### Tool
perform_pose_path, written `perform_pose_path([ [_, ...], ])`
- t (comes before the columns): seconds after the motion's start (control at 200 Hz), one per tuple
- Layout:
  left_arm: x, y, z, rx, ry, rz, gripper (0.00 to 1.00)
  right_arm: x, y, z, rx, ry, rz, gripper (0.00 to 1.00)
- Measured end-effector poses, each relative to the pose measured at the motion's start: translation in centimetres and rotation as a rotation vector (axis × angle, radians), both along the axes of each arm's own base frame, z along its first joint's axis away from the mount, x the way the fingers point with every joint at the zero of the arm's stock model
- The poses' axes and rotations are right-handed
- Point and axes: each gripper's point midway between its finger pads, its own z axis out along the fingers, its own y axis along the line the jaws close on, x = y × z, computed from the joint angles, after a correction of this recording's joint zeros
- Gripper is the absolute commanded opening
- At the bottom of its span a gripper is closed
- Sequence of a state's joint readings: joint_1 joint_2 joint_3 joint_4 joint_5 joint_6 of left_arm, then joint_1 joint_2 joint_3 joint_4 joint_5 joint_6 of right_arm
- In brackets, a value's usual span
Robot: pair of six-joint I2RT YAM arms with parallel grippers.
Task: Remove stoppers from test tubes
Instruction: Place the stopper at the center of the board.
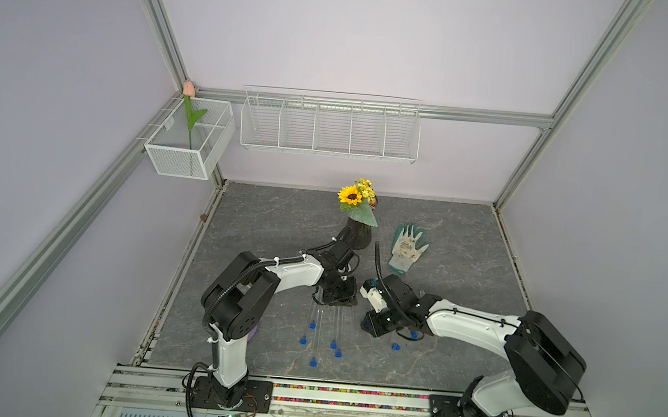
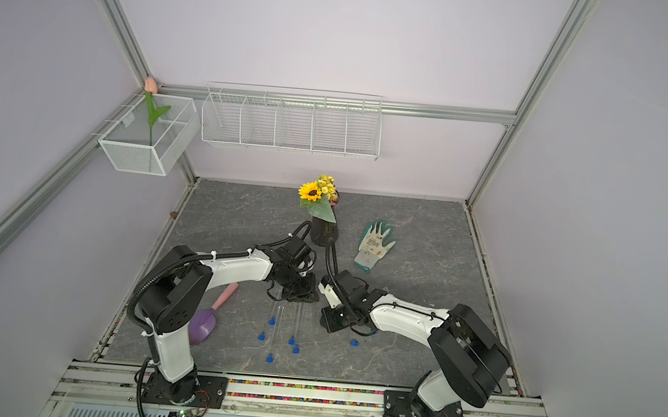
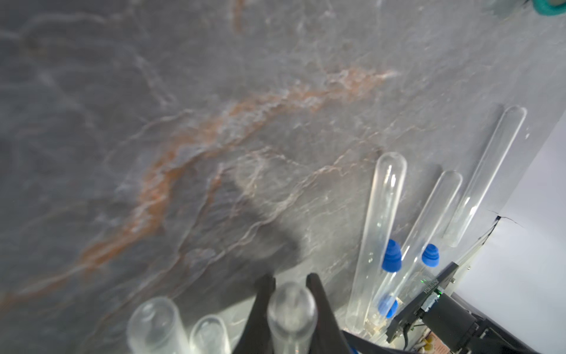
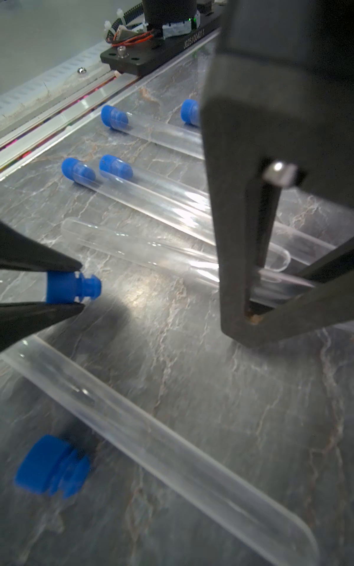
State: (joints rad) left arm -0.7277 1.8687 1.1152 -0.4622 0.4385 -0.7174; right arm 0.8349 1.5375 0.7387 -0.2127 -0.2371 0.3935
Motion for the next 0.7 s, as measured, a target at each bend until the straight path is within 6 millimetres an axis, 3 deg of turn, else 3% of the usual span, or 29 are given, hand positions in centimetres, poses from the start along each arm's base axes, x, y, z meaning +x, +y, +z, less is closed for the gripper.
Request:
perform_pose_path([
  [0.29, 0.1, -1.6, -0.1, -0.012, -0.017, -0.026, 0.00, -0.1, -0.1, -1.0, -0.006, 0.037, -0.016, 0.27],
  [0.705, 0.1, -1.6, -0.1, -0.007, -0.026, -0.045, 0.03, 0.1, 0.1, -0.7, 0.023, 0.054, -0.031, 0.39],
])
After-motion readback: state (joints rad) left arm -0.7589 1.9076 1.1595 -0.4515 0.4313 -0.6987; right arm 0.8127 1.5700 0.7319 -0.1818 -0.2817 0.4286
